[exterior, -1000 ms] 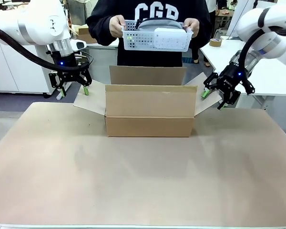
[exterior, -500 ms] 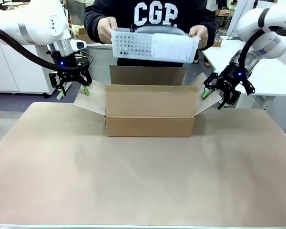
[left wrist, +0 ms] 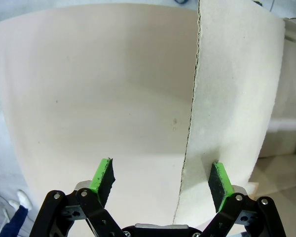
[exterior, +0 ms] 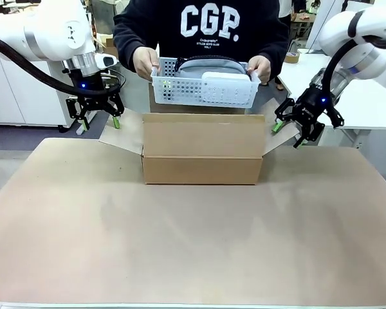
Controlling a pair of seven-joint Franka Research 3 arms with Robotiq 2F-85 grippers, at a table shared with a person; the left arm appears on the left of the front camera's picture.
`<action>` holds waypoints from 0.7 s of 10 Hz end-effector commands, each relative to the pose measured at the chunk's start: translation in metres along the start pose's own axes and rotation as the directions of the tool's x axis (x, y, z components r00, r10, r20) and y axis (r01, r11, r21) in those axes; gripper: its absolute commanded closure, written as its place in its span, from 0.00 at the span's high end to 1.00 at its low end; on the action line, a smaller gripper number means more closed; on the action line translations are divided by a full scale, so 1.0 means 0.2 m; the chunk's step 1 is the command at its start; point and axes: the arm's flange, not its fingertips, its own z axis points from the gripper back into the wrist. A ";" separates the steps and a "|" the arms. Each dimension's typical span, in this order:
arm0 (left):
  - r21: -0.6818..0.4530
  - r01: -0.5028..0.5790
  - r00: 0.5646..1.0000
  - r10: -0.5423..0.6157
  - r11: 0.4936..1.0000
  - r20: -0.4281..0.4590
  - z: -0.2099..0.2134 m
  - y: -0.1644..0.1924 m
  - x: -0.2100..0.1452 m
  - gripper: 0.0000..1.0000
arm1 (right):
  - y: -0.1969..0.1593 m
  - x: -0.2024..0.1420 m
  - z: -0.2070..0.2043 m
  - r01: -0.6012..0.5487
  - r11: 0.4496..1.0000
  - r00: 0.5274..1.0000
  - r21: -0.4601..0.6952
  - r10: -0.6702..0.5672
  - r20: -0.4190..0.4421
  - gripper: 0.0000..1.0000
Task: Pack the gift set into the box.
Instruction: Lift both hands away from the flaps of the Package Box.
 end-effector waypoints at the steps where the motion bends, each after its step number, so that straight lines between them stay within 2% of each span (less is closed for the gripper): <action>1: 0.018 -0.015 1.000 0.015 1.000 0.009 0.01 0.00 0.00 1.00 | 0.00 -0.01 0.00 -0.003 1.000 1.000 -0.009 0.003 -0.004 1.00; 7: 0.018 -0.015 1.000 0.015 1.000 0.009 0.01 0.00 0.00 1.00 | 0.00 -0.01 0.00 -0.003 1.000 1.000 -0.009 0.003 -0.004 1.00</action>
